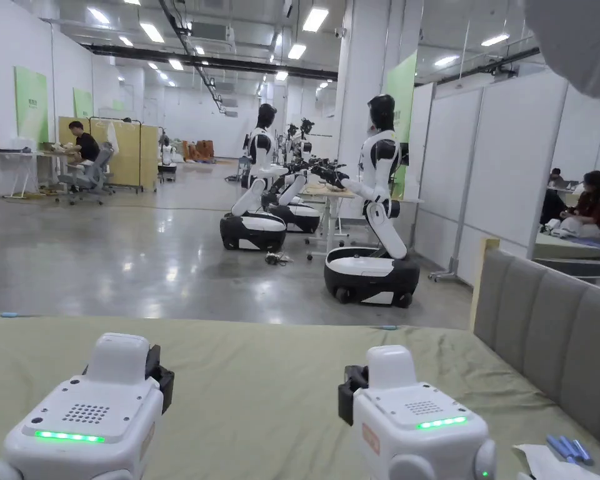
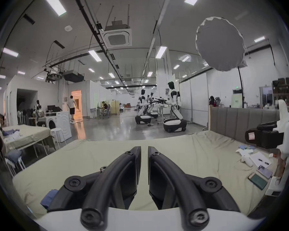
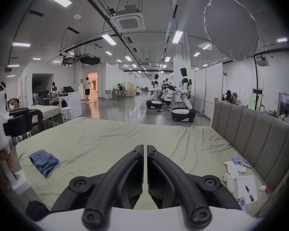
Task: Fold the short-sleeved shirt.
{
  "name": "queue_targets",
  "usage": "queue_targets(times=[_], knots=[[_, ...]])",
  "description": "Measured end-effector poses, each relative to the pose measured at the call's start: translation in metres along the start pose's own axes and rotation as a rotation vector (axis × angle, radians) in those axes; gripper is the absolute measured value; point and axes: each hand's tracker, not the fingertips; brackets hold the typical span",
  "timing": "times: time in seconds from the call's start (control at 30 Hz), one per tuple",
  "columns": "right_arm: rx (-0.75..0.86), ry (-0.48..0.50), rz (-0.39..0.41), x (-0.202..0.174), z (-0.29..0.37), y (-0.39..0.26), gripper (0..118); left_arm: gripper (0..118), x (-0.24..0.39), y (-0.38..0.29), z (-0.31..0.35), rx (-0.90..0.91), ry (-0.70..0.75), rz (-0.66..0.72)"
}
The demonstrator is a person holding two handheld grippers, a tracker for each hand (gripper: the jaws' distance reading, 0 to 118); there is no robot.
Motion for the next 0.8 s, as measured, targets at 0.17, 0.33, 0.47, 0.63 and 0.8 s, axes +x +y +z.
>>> queue_targets(times=[0.17, 0.33, 0.47, 0.63, 0.8], knots=[[0.010, -0.005, 0.097, -0.014, 0.004, 0.000, 6, 10, -0.003, 0.003, 0.003, -0.005, -0.005, -0.043], [0.033, -0.021, 0.036, -0.008, 0.005, -0.001, 6, 11, -0.006, 0.004, 0.001, -0.011, -0.008, -0.047], [0.021, -0.030, 0.010, -0.004, 0.004, -0.003, 6, 12, -0.003, 0.005, 0.001, -0.014, -0.020, -0.055], [0.035, -0.028, 0.013, -0.004, 0.007, -0.005, 40, 47, -0.001, 0.005, 0.001, 0.004, -0.009, -0.066], [0.012, -0.021, 0.002, -0.004, 0.004, -0.003, 111, 87, 0.002, 0.003, -0.001, 0.009, -0.016, -0.058]])
